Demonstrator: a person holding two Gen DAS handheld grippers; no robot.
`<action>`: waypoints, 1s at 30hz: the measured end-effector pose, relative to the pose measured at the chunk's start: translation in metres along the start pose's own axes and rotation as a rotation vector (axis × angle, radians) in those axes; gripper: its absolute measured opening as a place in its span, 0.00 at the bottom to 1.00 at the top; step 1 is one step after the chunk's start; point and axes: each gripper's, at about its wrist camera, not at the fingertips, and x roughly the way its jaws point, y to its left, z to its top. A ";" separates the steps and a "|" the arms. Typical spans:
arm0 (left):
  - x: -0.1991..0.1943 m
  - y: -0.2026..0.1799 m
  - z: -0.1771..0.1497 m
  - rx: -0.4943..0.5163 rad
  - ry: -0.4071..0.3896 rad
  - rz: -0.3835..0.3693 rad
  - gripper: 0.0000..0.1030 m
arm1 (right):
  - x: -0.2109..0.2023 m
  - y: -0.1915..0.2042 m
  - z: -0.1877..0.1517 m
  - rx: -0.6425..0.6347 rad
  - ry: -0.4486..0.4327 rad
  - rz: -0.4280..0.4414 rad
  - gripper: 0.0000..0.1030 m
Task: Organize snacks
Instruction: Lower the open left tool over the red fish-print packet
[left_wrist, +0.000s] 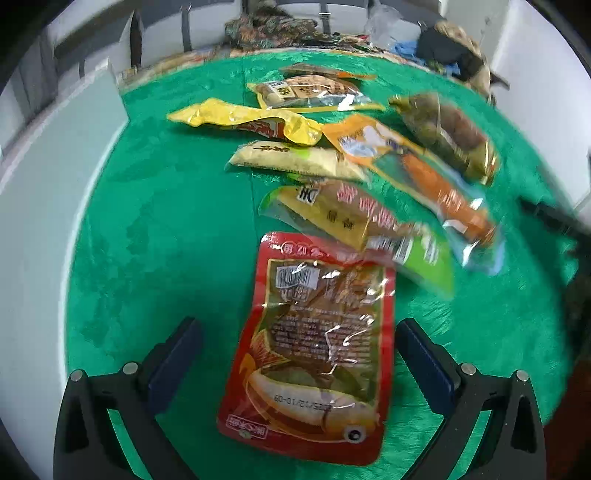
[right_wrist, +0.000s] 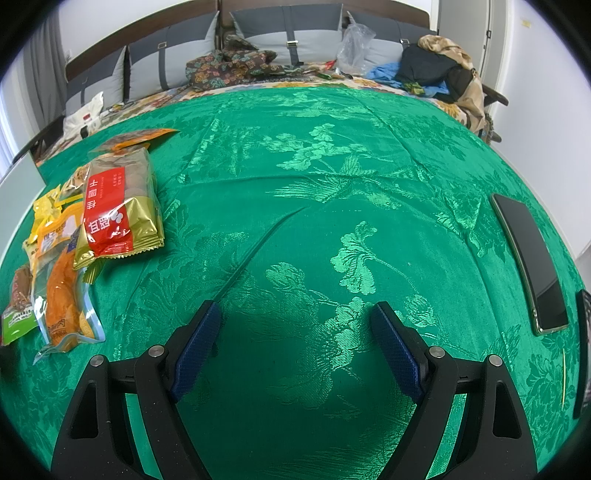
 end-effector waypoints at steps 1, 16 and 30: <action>-0.002 0.002 -0.003 -0.015 -0.028 -0.007 1.00 | 0.000 0.000 0.000 0.000 0.000 0.000 0.84; -0.004 0.011 -0.012 -0.069 -0.114 0.027 1.00 | 0.000 0.000 0.000 0.000 0.000 0.000 0.84; -0.003 0.034 -0.014 -0.210 -0.115 0.111 1.00 | 0.000 0.000 0.000 0.000 0.000 0.000 0.84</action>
